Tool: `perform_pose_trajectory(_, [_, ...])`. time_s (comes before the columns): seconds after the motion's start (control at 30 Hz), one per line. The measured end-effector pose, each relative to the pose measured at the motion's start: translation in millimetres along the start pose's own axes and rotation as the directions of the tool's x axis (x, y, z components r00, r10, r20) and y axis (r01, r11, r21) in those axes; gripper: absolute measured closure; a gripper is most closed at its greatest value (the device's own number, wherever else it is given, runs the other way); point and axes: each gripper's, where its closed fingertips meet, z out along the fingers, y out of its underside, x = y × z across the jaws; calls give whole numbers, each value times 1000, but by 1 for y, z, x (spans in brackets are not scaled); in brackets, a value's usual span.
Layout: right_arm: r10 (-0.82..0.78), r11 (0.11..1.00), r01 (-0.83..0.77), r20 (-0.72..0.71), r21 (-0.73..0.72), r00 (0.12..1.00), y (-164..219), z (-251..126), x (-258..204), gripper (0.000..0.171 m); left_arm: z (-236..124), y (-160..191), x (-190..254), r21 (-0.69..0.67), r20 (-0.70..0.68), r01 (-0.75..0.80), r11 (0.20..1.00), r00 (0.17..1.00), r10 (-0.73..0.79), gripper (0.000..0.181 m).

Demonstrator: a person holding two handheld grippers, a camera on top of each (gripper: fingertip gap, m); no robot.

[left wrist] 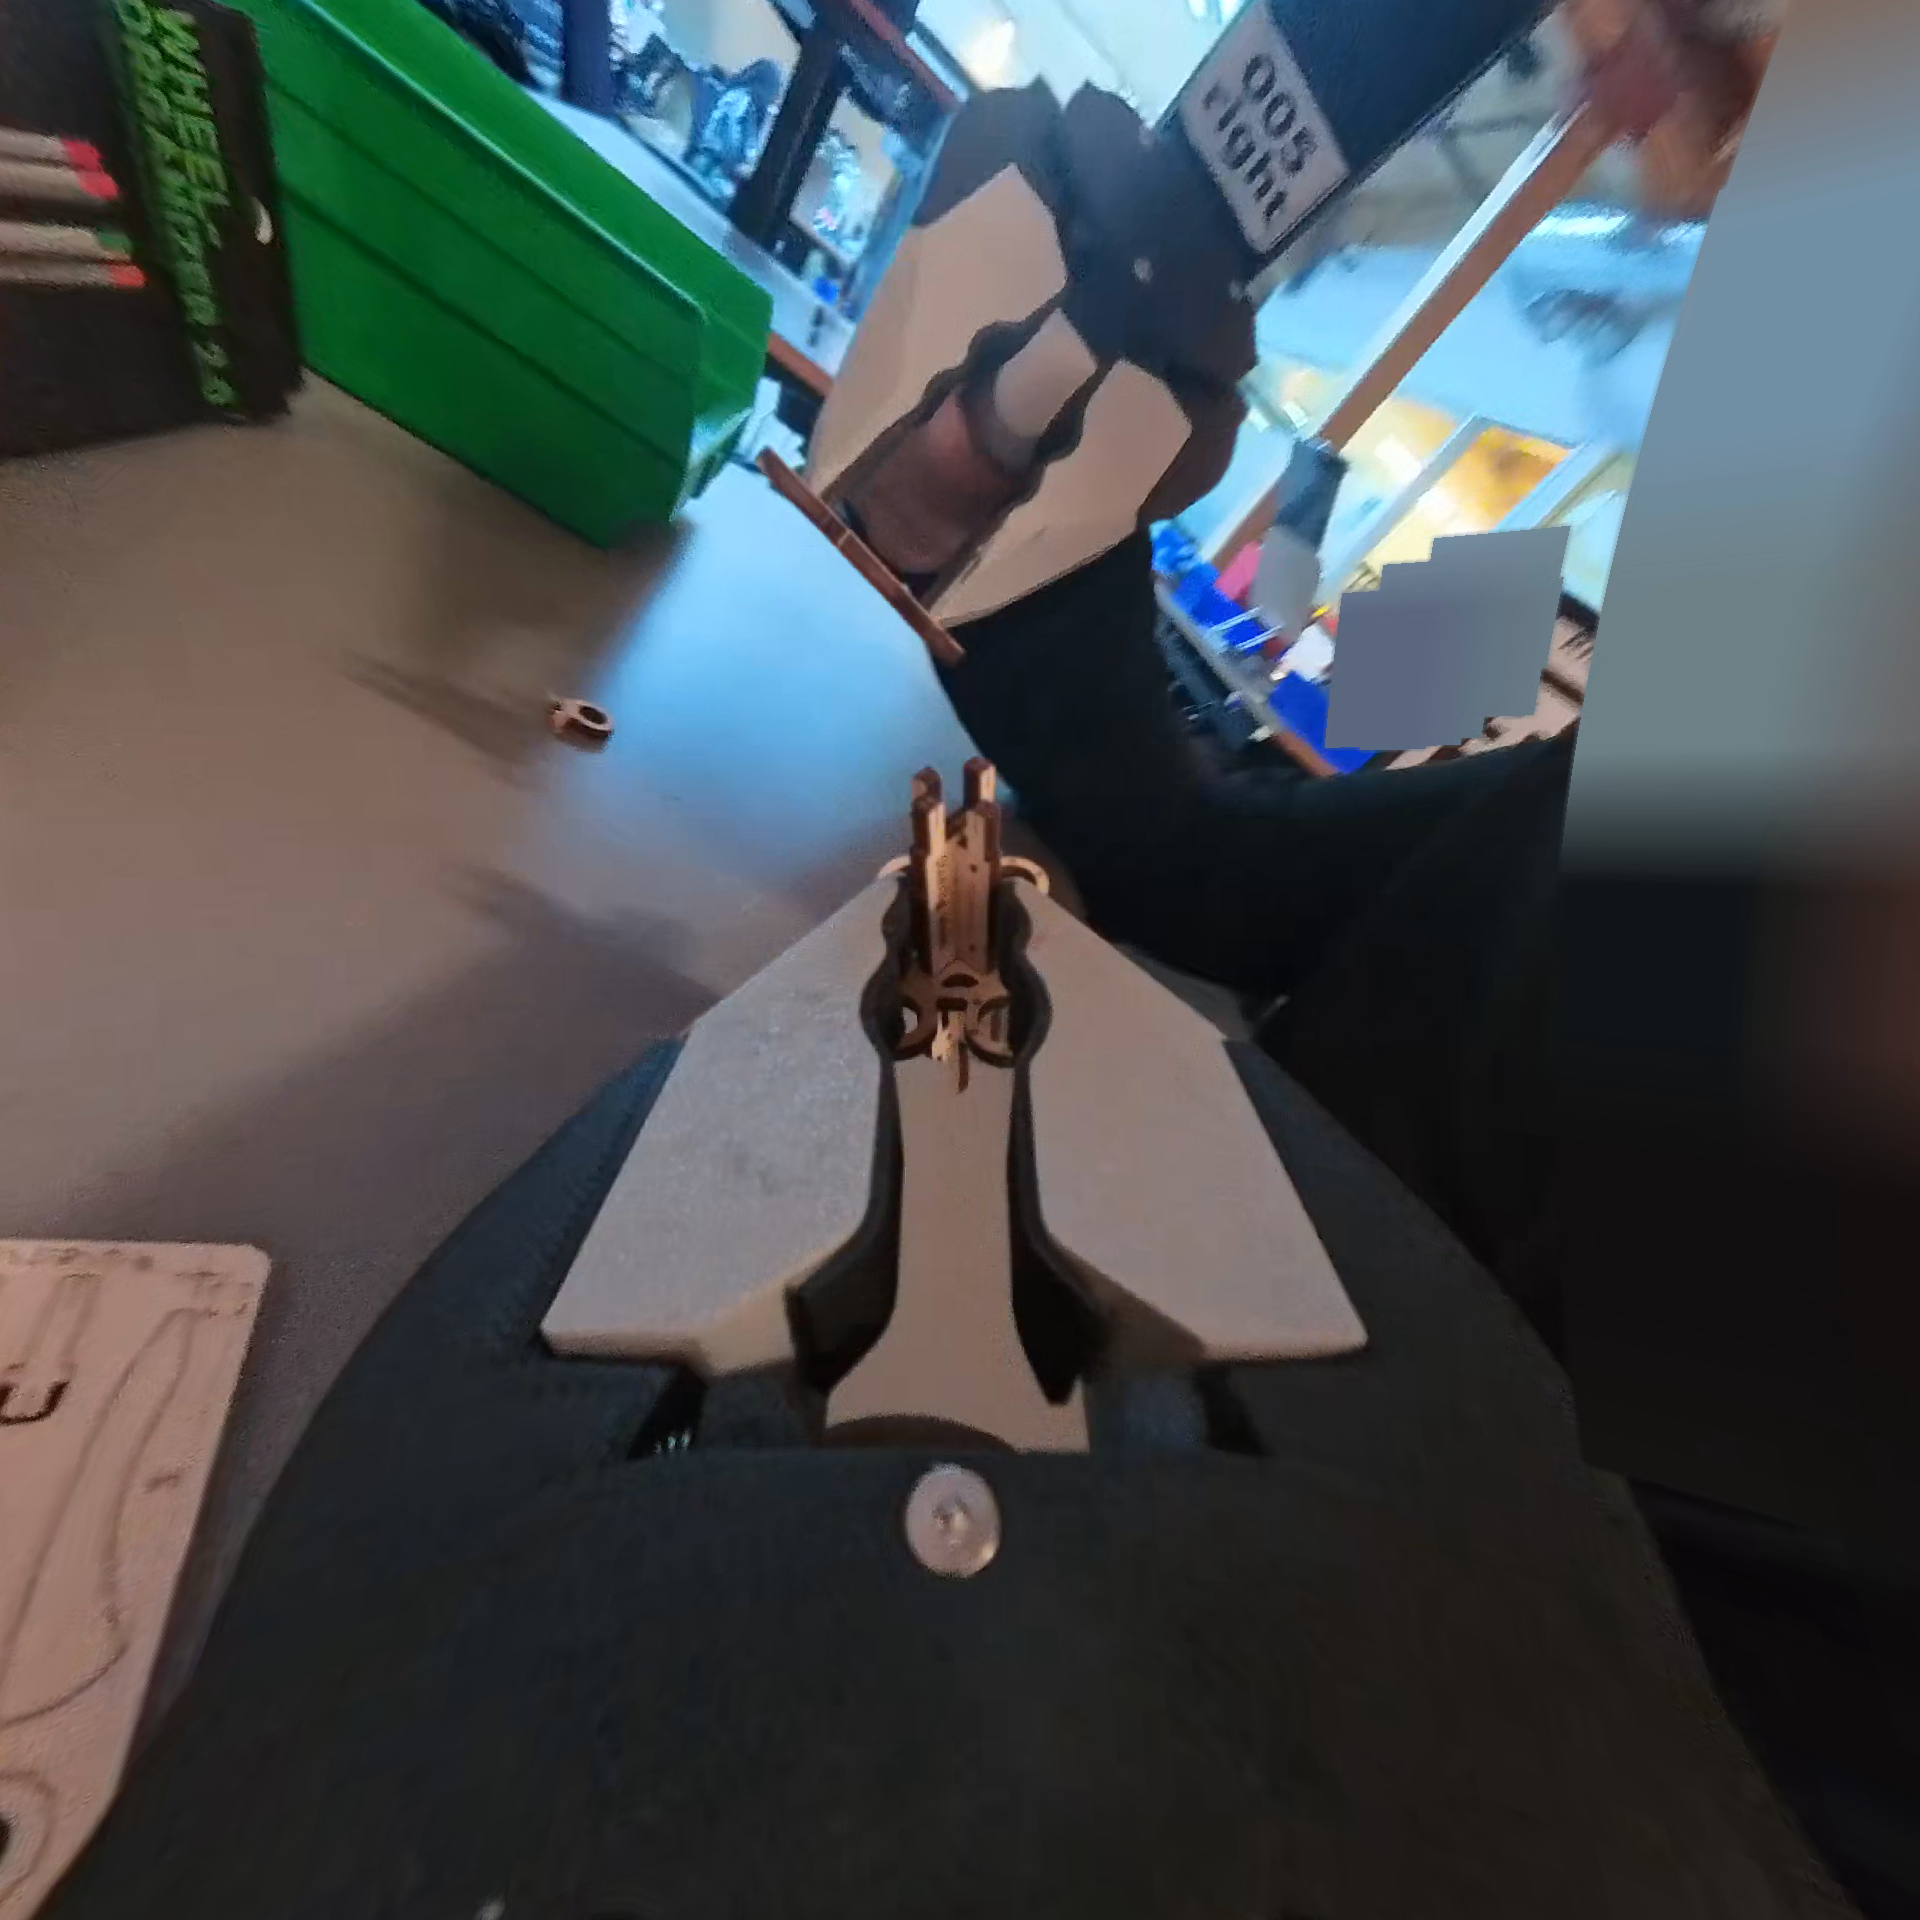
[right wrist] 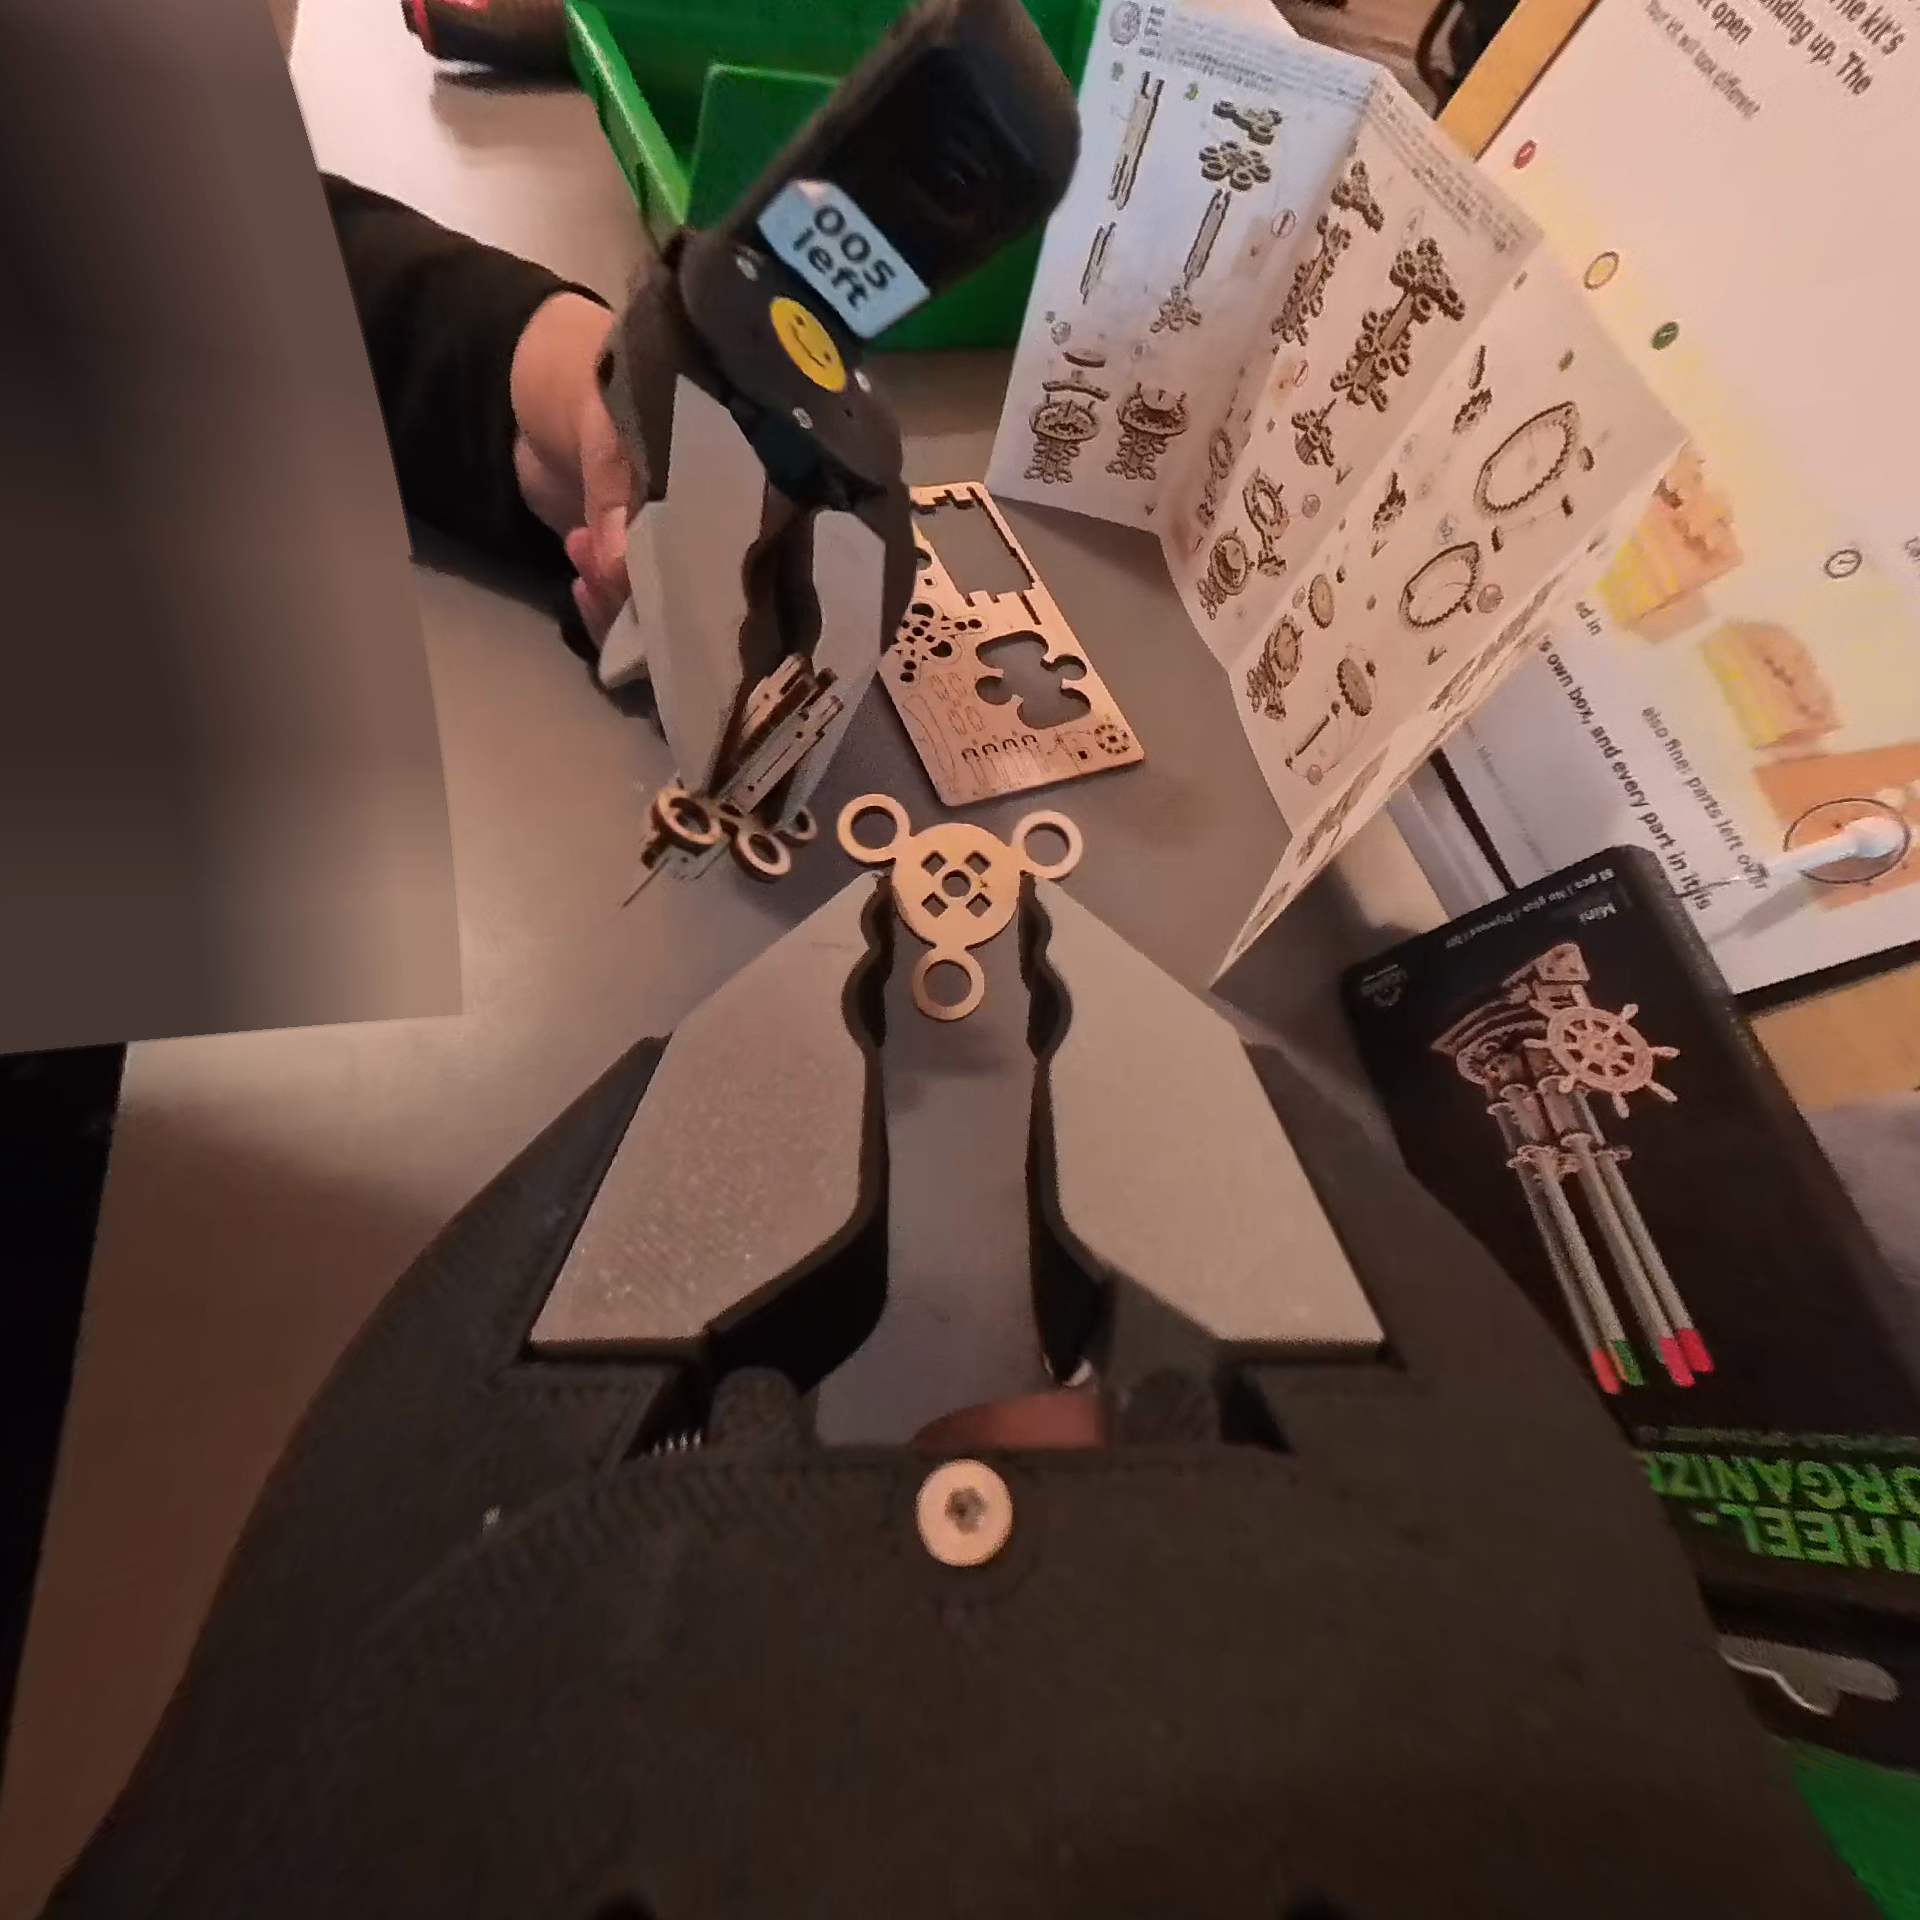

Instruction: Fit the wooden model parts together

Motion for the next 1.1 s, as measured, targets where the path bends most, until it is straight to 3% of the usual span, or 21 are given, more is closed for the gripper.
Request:
perform_pose_trajectory(0.23, [40, 998, -44, 100, 37, 994, -5, -1, -15, 151, -4, 0, 3, 1, -68, 92, 996, 993, -92, 169])
perform_pose_trajectory(0.5, [55, 998, -60, 154, 27, 987, -2, 0, -24, 152, 1, 8, 6, -51, -58, 40, 998, 997, -43, 169])
perform_pose_trajectory(0.63, [62, 998, -60, 159, -17, 985, 7, 4, -25, 151, 3, 13, -2, -110, 47, -98, 989, 994, 103, 169])
perform_pose_trajectory(0.8, [198, 958, -163, 132, -237, 971, 60, 21, -13, 151, 5, 20, -20, -243, 213, -319, 916, 904, 371, 169])
perform_pose_trajectory(0.9, [208, 922, -164, 93, -351, 974, 91, 35, -7, 151, 1, 13, -30, -252, 290, -374, 892, 851, 438, 169])
perform_pose_trajectory(0.97, [191, 906, -144, 83, -397, 978, 100, 40, -9, 142, -1, 13, -32, -271, 302, -410, 871, 823, 481, 169])
perform_pose_trajectory(1.1, [144, 907, -121, 27, -403, 989, 95, 34, -4, 132, 1, 17, -32, -298, 294, -422, 856, 813, 503, 169])
